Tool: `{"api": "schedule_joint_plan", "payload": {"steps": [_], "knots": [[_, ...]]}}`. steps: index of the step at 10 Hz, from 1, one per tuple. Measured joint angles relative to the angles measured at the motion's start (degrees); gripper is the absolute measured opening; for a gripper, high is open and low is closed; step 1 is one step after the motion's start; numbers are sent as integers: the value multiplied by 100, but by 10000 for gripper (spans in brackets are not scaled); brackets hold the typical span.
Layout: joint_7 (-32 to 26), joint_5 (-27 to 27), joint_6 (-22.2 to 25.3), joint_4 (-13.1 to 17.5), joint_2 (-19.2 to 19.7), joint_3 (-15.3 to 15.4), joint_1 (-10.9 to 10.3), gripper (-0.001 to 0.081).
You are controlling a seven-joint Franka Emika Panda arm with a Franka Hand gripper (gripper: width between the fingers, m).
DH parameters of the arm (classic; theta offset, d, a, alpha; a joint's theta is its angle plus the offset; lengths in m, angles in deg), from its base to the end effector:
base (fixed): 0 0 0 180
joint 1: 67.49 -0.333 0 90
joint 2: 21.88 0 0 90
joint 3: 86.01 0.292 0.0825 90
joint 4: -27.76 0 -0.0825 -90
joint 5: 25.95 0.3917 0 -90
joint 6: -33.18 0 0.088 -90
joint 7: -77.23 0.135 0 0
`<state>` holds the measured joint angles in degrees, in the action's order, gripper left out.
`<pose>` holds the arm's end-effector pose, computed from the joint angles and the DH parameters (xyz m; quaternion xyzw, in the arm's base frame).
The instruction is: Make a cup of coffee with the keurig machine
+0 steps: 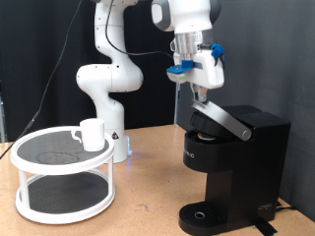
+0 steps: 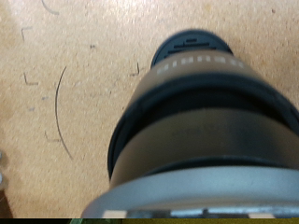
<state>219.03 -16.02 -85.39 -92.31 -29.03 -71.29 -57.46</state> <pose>0.5371 0.0593 0.4292 -0.3289 0.9411 0.0457 0.0636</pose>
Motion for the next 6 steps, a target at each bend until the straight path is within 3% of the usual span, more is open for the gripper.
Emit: {"api": "schedule_joint_plan", "payload": {"steps": [6], "knots": [[-29,-309,-532,-390,251,-7,98,0]]}}
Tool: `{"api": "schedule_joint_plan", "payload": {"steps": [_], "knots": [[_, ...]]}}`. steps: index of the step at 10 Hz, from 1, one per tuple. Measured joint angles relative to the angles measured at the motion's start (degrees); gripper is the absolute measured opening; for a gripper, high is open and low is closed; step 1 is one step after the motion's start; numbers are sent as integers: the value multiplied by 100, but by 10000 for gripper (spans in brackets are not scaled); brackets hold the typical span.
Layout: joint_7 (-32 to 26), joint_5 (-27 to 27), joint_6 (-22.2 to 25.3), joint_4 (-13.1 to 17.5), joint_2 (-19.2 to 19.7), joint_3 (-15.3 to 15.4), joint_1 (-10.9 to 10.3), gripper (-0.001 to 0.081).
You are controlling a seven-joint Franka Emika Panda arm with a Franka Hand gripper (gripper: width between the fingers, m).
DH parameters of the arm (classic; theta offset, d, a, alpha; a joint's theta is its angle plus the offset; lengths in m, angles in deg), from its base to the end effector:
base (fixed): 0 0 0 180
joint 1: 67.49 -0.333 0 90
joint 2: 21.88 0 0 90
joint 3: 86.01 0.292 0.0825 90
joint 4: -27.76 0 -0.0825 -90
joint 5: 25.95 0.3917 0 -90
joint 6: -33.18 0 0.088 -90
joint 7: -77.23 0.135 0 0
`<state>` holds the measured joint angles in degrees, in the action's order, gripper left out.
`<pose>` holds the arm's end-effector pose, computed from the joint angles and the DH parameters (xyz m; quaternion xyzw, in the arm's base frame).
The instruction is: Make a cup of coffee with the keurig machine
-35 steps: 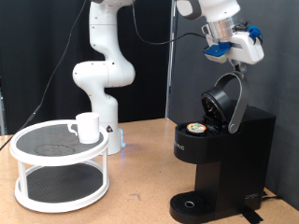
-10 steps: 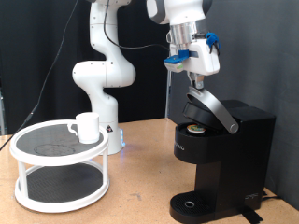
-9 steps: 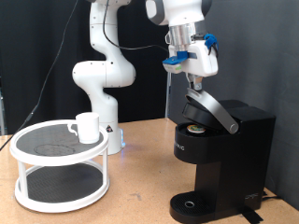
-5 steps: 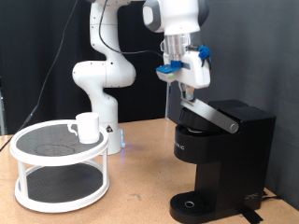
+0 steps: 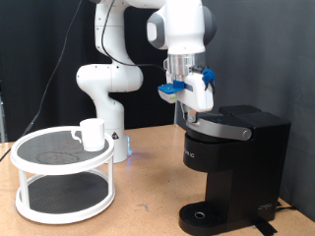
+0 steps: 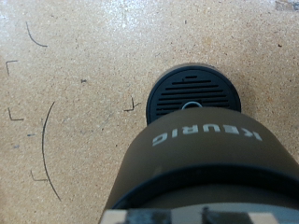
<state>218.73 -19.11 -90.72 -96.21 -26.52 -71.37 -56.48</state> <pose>0.5377 0.0422 0.3820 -0.3294 0.9425 0.0270 0.0492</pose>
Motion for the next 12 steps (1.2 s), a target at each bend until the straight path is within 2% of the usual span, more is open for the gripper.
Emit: {"api": "schedule_joint_plan", "payload": {"steps": [5,10,12], "knots": [[-3,-63,-307,-175,184,-3,15,0],[-118,-21,-311,-176,182,-7,16,0],[-336,205,-282,-175,167,-47,17,0]]}}
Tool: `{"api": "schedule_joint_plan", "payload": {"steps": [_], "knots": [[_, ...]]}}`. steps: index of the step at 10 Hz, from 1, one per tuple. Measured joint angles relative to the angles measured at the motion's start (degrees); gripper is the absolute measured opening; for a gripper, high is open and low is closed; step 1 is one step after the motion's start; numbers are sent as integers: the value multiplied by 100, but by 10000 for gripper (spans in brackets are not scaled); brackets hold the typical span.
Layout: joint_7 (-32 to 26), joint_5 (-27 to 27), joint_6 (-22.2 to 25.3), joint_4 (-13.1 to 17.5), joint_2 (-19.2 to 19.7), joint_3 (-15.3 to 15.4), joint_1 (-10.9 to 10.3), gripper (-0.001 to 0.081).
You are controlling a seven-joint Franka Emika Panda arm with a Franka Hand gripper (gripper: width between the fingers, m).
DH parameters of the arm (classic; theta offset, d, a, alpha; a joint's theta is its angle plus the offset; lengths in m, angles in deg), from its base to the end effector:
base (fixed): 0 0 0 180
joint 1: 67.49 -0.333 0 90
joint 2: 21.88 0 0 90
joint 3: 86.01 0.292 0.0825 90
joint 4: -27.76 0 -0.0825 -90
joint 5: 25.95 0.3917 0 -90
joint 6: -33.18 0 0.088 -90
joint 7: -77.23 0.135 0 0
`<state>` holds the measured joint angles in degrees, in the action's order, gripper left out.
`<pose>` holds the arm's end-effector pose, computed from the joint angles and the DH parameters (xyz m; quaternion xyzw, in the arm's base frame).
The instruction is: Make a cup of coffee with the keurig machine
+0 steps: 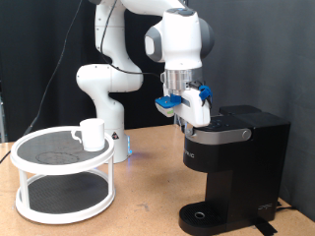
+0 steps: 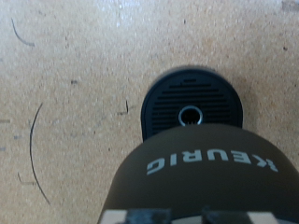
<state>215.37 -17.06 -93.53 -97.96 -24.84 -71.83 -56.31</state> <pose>0.5377 0.0369 0.3573 -0.3395 0.9382 0.0428 0.0510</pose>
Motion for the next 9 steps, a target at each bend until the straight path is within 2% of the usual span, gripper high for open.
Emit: {"api": "schedule_joint_plan", "payload": {"steps": [3,6,7,9], "knots": [[-781,959,13,-6,-168,-182,13,0],[-874,1152,292,19,-378,-256,14,0],[-967,1306,509,70,-455,-303,14,0],[-1102,1388,1449,433,-511,-387,14,0]]}}
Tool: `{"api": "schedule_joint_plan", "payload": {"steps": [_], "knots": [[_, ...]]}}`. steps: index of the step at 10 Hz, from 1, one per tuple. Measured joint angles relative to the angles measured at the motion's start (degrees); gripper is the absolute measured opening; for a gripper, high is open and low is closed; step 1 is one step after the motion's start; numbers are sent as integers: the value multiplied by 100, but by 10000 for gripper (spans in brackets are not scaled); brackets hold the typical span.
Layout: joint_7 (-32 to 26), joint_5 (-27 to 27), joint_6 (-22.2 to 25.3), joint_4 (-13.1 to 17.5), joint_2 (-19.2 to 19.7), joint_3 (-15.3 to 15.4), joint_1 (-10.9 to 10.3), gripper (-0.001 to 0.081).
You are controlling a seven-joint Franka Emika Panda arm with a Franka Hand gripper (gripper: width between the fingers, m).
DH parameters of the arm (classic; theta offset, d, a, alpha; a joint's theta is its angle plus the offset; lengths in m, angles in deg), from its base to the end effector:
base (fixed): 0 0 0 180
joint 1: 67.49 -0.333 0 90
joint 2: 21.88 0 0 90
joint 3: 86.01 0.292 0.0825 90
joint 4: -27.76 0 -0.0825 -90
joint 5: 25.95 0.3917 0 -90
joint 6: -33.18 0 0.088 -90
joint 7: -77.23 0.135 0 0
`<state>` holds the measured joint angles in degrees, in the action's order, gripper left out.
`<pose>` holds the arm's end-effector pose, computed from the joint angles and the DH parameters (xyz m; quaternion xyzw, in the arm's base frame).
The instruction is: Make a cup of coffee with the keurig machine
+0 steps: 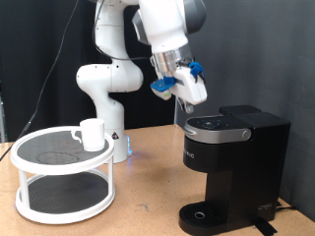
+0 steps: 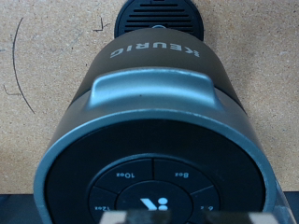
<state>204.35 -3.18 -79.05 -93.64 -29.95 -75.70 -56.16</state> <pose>0.5221 0.0275 0.4221 -0.3598 0.9174 0.1554 0.0685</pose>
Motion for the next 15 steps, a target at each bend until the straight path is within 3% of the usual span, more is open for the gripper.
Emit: {"api": "schedule_joint_plan", "payload": {"steps": [1,3,6,9,11,15], "knots": [[0,9,-271,-69,11,7,-1,0],[-247,638,-966,-424,-132,-27,-2,0],[-641,1496,-1149,-1068,-632,-314,29,0],[-447,1627,-916,-1510,-1060,-565,146,0],[-541,1569,-850,-1509,-1042,-574,148,0],[-1092,1059,170,-1473,-1155,-1093,428,0]]}}
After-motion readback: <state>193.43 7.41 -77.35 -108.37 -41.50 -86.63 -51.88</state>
